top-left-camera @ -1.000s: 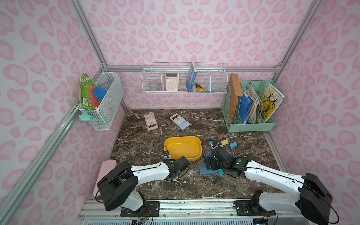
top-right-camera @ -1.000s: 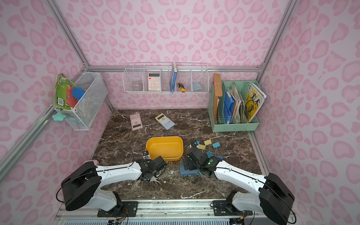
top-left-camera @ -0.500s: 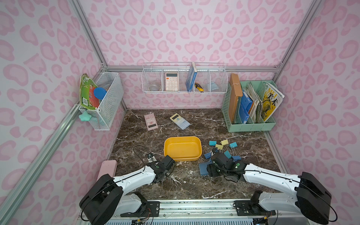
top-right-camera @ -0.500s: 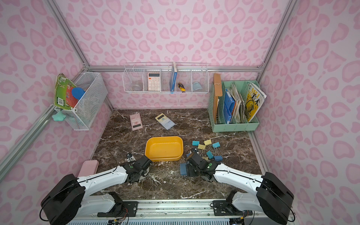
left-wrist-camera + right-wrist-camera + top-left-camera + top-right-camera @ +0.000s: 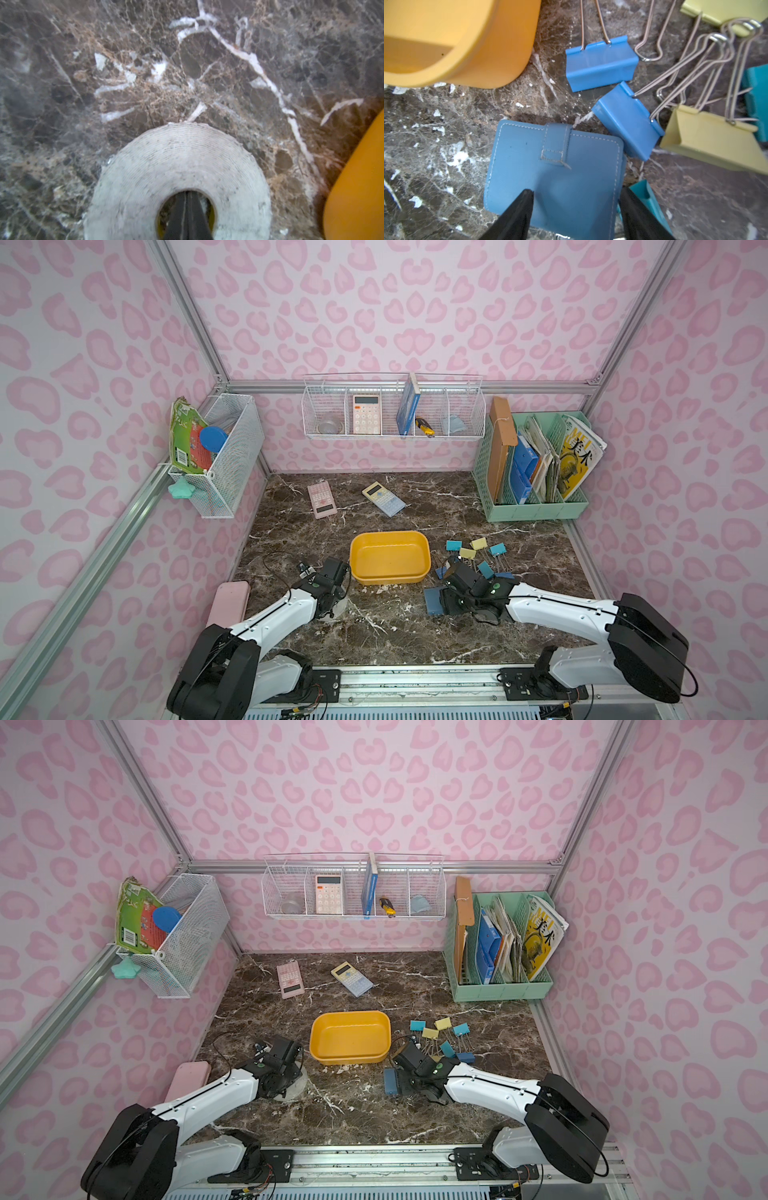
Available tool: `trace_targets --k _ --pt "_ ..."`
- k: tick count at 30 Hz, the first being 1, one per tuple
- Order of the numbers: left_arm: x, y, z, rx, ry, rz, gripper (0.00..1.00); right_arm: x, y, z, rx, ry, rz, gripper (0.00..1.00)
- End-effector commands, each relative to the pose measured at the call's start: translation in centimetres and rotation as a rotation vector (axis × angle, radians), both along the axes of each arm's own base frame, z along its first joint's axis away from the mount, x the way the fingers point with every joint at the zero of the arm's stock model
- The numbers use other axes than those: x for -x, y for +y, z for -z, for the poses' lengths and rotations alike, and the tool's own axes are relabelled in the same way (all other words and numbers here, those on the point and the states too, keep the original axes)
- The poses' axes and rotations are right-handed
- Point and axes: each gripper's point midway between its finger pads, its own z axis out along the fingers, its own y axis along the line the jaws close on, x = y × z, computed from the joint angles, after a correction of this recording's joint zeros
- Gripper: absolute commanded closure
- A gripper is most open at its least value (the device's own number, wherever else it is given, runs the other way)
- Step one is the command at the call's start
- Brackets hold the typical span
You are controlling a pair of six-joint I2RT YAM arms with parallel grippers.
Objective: Put the binder clips in the storage box
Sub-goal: Move the distractor to the center of the board, then pick up the distractor from the center of the board, then place the distractor at the center of the board.
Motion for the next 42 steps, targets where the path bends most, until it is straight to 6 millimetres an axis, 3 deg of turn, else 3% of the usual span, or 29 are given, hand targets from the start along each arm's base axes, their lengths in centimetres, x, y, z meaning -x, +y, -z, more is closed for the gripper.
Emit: trace_targets --k 1,8,10,15,16,20,23,28,33,38,42 --pt "1.7 -0.7 1.4 0.066 0.110 0.040 1.00 0.1 -0.5 0.1 0.005 0.000 0.022 0.30" --pt "-0.6 0.3 1.0 0.089 0.089 -0.015 1.00 0.3 0.0 1.8 -0.009 0.037 0.011 0.42" --pt "-1.3 0.8 0.7 0.096 0.086 -0.032 1.00 0.0 0.4 1.8 -0.012 0.028 0.007 0.52" --pt "-2.9 2.1 -0.7 0.078 0.066 -0.049 1.00 -0.9 1.6 1.4 -0.021 0.018 -0.011 0.96" --pt "-3.1 2.3 -0.9 0.073 0.061 -0.053 1.00 -1.0 1.8 1.3 -0.018 0.016 -0.016 1.00" --pt "-3.9 2.9 -1.1 0.062 0.060 -0.066 1.00 -1.4 2.0 0.4 -0.021 -0.006 -0.018 1.00" --pt "-4.4 3.9 -0.7 0.072 0.075 -0.099 1.00 -1.7 1.4 -1.8 -0.037 -0.056 -0.001 1.00" --pt "-5.4 6.1 -0.7 0.077 0.081 -0.148 1.00 -3.3 -2.4 -6.0 -0.021 -0.139 0.078 1.00" --pt "-6.7 7.8 -1.6 0.074 0.076 -0.169 1.00 -6.3 -10.1 -9.8 -0.030 -0.256 0.277 1.00" --pt "-7.7 8.1 -1.7 0.070 0.078 -0.147 1.00 -8.5 -16.4 -14.4 -0.088 -0.376 0.434 1.00" --pt "-8.3 8.0 -1.2 0.085 0.088 -0.137 1.00 -9.5 -22.3 -14.9 -0.018 -0.386 0.581 1.00"
